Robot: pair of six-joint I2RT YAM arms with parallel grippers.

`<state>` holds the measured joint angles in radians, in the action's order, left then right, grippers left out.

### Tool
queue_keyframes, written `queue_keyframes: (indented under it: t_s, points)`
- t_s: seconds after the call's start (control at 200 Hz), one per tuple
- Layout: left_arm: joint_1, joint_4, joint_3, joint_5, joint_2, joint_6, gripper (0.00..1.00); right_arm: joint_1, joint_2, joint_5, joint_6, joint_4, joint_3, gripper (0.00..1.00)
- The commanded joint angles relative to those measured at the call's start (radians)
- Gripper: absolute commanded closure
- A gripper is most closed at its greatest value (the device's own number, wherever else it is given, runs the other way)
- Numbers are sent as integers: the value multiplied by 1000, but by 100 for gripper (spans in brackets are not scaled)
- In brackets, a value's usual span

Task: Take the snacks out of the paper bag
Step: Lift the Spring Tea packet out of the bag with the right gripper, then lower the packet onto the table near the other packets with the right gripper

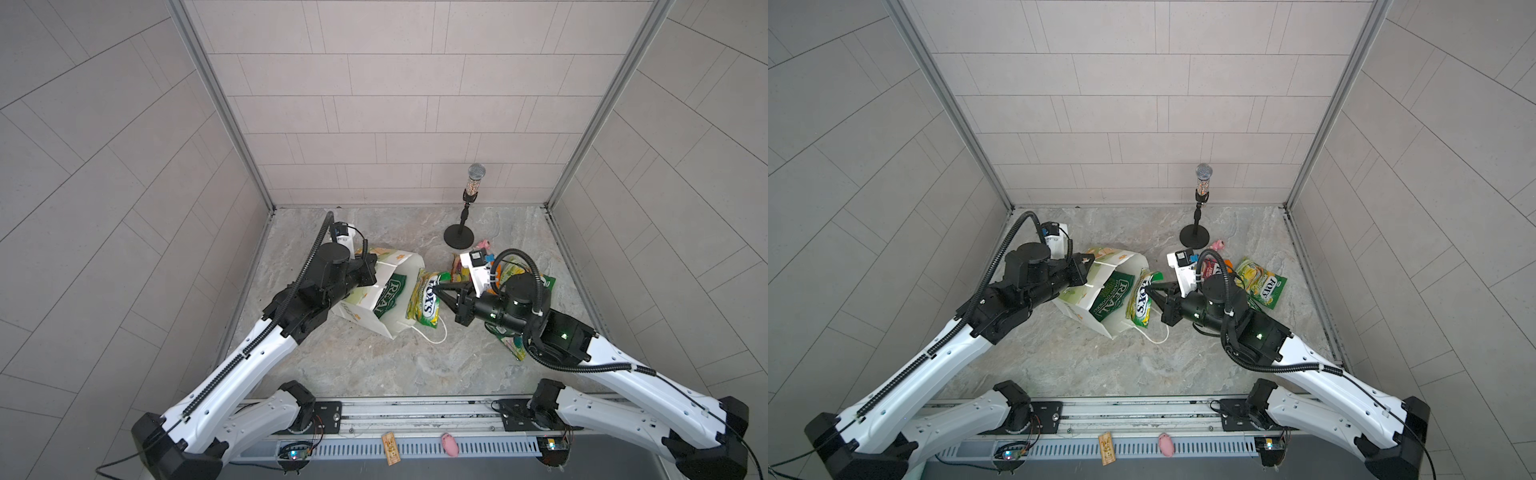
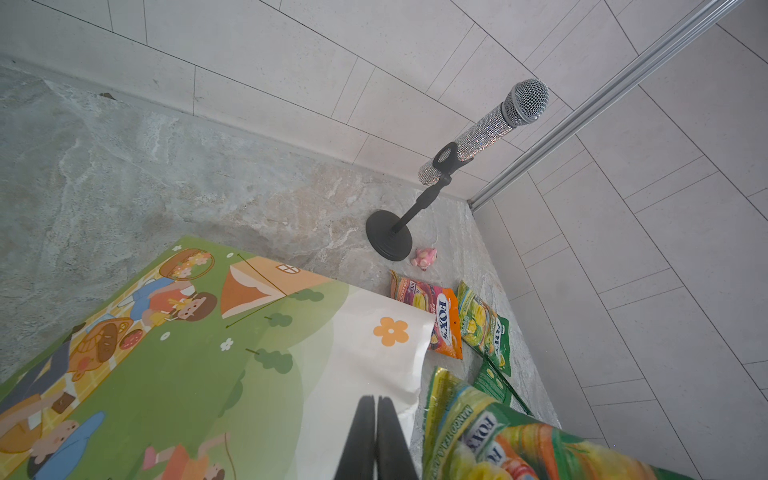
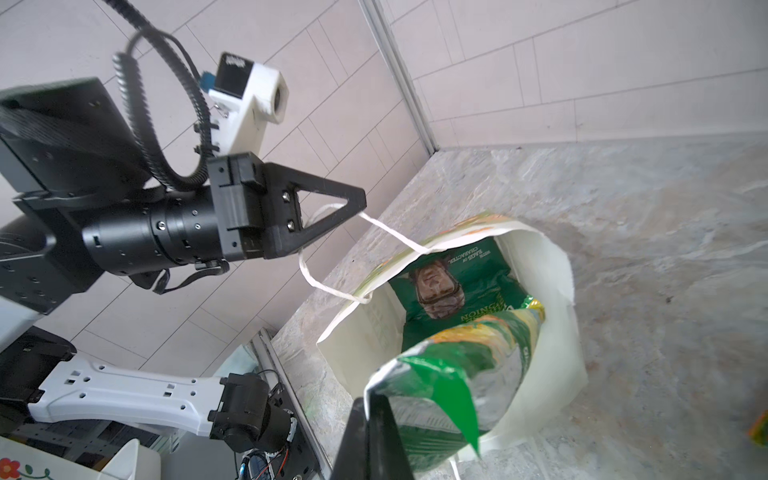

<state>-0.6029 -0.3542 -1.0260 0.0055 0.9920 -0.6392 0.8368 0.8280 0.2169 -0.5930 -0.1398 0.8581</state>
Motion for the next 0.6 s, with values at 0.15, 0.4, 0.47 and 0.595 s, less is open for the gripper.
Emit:
queue_keyframes:
  t_s: [0.15, 0.4, 0.47, 0.595]
  points:
    - [-3, -3, -7, -12, -9, -1, 100, -36, -132, -249, 106, -262, 85, 100]
    - [-2, -2, -5, -6, -10, -4, 100, -131, -150, -356, 100, -444, 106, 100]
    - [-3, -2, -6, -4, -13, -4, 100, -184, -136, -350, 74, -466, 79, 100]
    - [-3, -2, -1, -5, -15, -4, 100, -326, -89, -212, 35, -414, -34, 100]
